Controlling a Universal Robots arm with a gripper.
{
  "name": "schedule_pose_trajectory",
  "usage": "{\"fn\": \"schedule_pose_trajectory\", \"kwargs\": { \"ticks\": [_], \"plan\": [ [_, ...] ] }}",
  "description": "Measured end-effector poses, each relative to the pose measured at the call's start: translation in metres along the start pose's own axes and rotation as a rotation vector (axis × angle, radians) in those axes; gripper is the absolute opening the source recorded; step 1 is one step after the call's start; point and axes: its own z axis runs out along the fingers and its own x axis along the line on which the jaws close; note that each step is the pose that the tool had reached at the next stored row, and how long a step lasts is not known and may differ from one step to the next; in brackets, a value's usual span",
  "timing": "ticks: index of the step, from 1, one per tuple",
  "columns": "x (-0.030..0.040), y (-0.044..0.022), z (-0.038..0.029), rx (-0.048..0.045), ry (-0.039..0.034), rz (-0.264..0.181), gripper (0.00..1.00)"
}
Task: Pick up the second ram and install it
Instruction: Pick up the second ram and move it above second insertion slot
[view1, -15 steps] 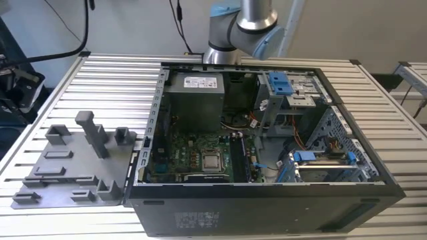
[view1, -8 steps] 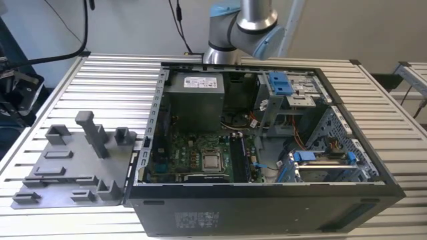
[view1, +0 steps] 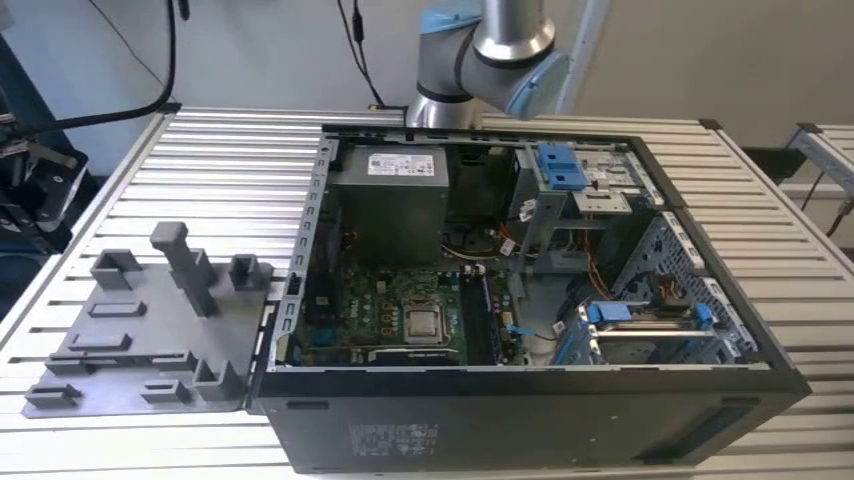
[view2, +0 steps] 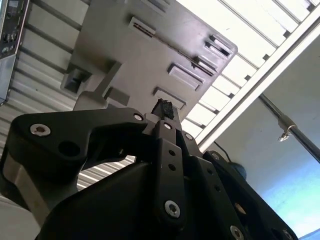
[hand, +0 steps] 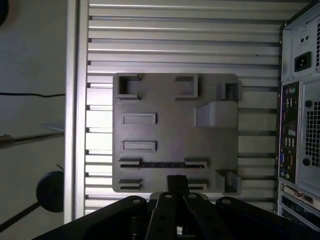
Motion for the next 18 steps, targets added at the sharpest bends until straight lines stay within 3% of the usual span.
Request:
{"fn": "schedule_pose_trajectory", "kwargs": {
  "ticks": [9, 18],
  "plan": [
    [0.0, 0.0, 0.0, -0.0002, 0.0006, -0.009, 0.11],
    [0.0, 0.0, 0.0, -0.0028, 0.01, -0.158, 0.11]
  ]
}}
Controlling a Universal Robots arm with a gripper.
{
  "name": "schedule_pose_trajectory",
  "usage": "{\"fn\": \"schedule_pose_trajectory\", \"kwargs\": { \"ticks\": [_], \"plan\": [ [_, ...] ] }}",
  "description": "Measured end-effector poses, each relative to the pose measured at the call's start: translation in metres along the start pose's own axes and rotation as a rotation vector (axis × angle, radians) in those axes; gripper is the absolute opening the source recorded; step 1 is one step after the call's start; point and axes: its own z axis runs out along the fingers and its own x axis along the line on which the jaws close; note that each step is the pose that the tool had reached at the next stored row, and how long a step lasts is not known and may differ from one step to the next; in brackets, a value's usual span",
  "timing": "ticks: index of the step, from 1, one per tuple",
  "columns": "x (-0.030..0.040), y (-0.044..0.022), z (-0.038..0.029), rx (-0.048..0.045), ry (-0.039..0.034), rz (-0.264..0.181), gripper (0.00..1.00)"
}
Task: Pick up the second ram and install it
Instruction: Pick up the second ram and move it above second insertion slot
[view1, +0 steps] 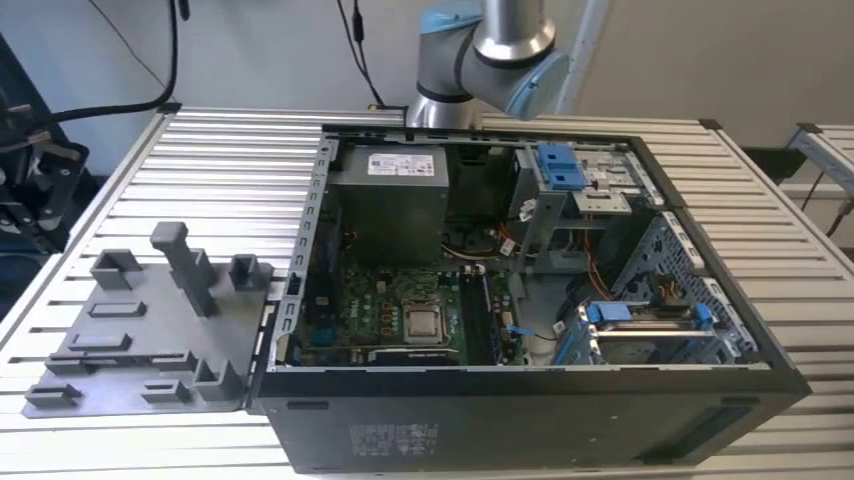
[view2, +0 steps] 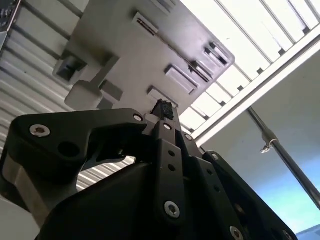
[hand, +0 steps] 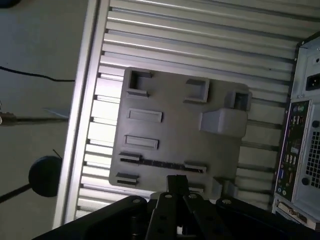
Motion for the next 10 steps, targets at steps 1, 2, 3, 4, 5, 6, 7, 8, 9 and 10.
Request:
{"fn": "schedule_pose_trajectory", "kwargs": {
  "ticks": [1, 2, 3, 4, 5, 6, 7, 8, 9, 10],
  "plan": [
    [0.0, 0.0, 0.0, -0.0003, 0.0011, -0.018, 0.11],
    [0.0, 0.0, 0.0, -0.0006, 0.0023, -0.036, 0.11],
    [0.0, 0.0, 0.0, -0.0009, 0.0035, -0.054, 0.11],
    [0.0, 0.0, 0.0, -0.0013, 0.0045, -0.072, 0.11],
    [0.0, 0.0, 0.0, -0.0016, 0.0056, -0.09, 0.11],
    [0.0, 0.0, 0.0, -0.002, 0.0068, -0.109, 0.11],
    [0.0, 0.0, 0.0001, -0.0023, 0.0079, -0.127, 0.11],
    [0.0, 0.0, 0.0, -0.0026, 0.0091, -0.145, 0.11],
    [0.0, 0.0, 0.0, -0.0029, 0.0102, -0.164, 0.11],
    [0.0, 0.0, 0.0, -0.0033, 0.0114, -0.182, 0.11]
  ]
}}
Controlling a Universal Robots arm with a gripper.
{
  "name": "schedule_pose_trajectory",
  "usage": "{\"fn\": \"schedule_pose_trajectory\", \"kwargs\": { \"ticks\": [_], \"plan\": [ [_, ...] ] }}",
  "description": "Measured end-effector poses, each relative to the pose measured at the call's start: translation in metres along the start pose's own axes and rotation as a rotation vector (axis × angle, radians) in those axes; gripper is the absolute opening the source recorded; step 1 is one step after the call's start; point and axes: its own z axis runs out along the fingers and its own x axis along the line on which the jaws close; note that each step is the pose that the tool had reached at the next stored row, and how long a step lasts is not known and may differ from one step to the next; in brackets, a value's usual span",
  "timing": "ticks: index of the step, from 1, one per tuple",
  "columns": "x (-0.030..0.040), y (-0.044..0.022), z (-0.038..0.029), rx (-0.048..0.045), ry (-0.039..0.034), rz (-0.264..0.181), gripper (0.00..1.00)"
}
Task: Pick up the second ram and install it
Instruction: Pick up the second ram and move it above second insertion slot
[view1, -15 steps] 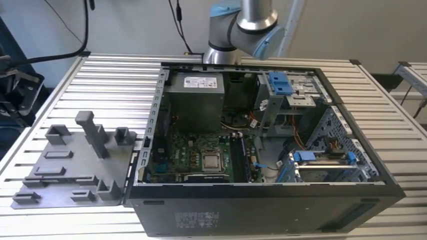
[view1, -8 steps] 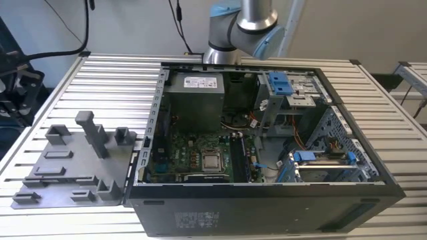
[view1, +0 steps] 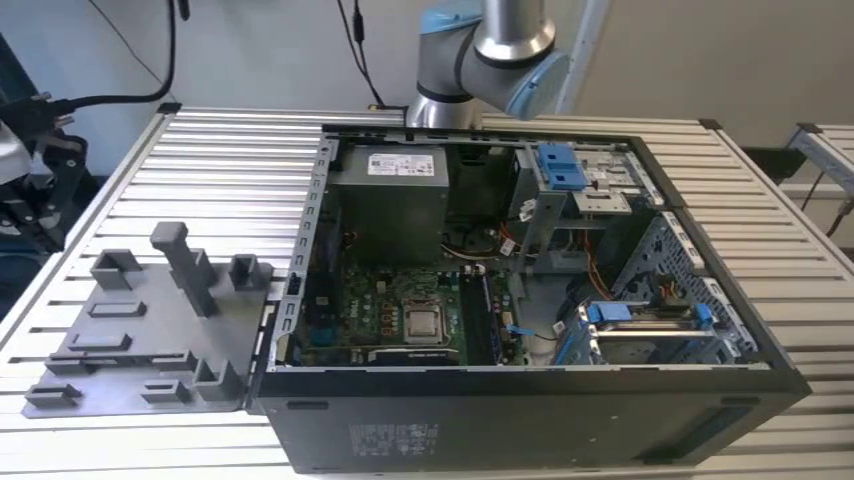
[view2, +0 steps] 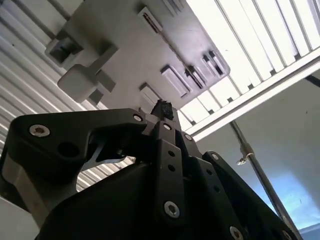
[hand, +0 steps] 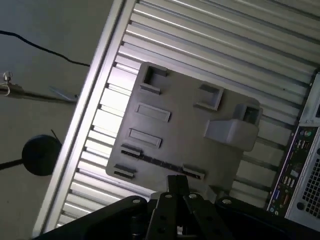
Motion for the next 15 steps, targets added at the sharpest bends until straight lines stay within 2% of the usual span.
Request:
{"fn": "schedule_pose_trajectory", "kwargs": {
  "ticks": [15],
  "plan": [
    [0.0, 0.0, 0.0, -0.0046, 0.0173, -0.272, 0.11]
  ]
}}
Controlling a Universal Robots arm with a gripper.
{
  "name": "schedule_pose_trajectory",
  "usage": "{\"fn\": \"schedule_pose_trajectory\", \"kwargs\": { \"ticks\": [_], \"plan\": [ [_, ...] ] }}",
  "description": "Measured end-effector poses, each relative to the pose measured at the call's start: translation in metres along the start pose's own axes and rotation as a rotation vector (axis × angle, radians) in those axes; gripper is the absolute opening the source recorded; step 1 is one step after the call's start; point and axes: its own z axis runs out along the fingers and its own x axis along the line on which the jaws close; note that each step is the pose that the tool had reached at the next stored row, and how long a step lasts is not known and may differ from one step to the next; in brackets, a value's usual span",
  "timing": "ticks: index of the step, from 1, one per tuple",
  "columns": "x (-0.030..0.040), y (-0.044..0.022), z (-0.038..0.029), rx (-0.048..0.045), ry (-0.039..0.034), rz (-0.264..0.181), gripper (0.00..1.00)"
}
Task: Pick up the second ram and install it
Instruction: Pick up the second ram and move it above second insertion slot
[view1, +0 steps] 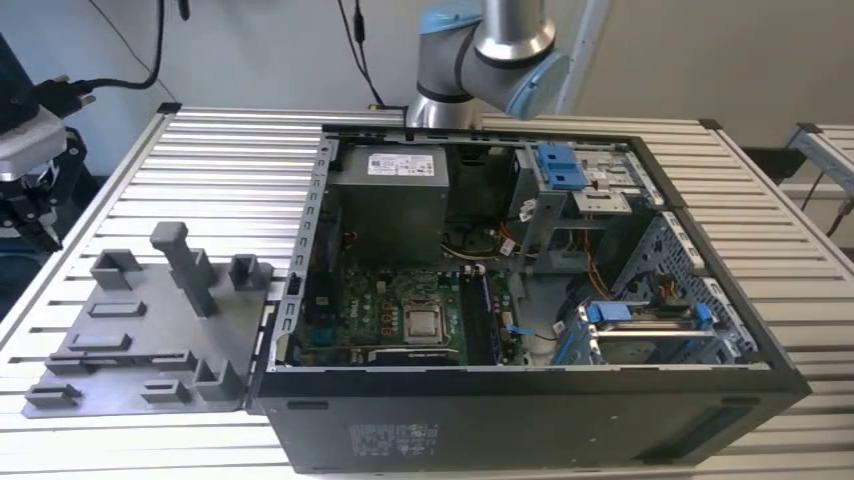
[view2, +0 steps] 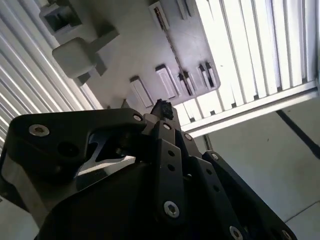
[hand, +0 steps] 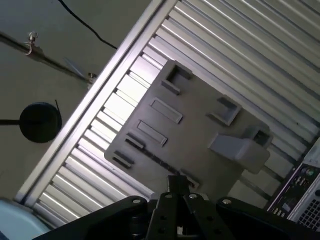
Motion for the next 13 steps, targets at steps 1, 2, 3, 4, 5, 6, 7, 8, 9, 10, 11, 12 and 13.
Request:
{"fn": "schedule_pose_trajectory", "kwargs": {
  "ticks": [1, 2, 3, 4, 5, 6, 7, 8, 9, 10, 11, 12, 13],
  "plan": [
    [0.0, 0.0, 0.0, -0.0003, 0.0012, -0.018, 0.11],
    [0.0, 0.0, 0.0, -0.0006, 0.0023, -0.036, 0.11],
    [0.0, 0.0, 0.0001, -0.0009, 0.0033, -0.054, 0.11],
    [0.0, 0.0, 0.0001, -0.0012, 0.0044, -0.072, 0.11],
    [0.0, 0.0, 0.0002, -0.0016, 0.0055, -0.09, 0.11],
    [0.0, 0.0, 0.0002, -0.0019, 0.0067, -0.108, 0.11],
    [0.0, 0.0, 0.0002, -0.0022, 0.0079, -0.126, 0.11],
    [0.0, 0.0, 0.0003, -0.0026, 0.009, -0.145, 0.11],
    [0.0, 0.0, 0.0005, -0.0029, 0.0101, -0.162, 0.11],
    [0.0, 0.0, 0.0006, -0.0032, 0.0113, -0.181, 0.11],
    [0.0, -0.0001, 0.0009, -0.0033, 0.0123, -0.199, 0.11],
    [0.0, -0.0002, 0.0013, -0.0024, 0.012, -0.217, 0.11],
    [0.0, -0.0002, 0.0017, -0.0008, 0.0111, -0.235, 0.11]
  ]
}}
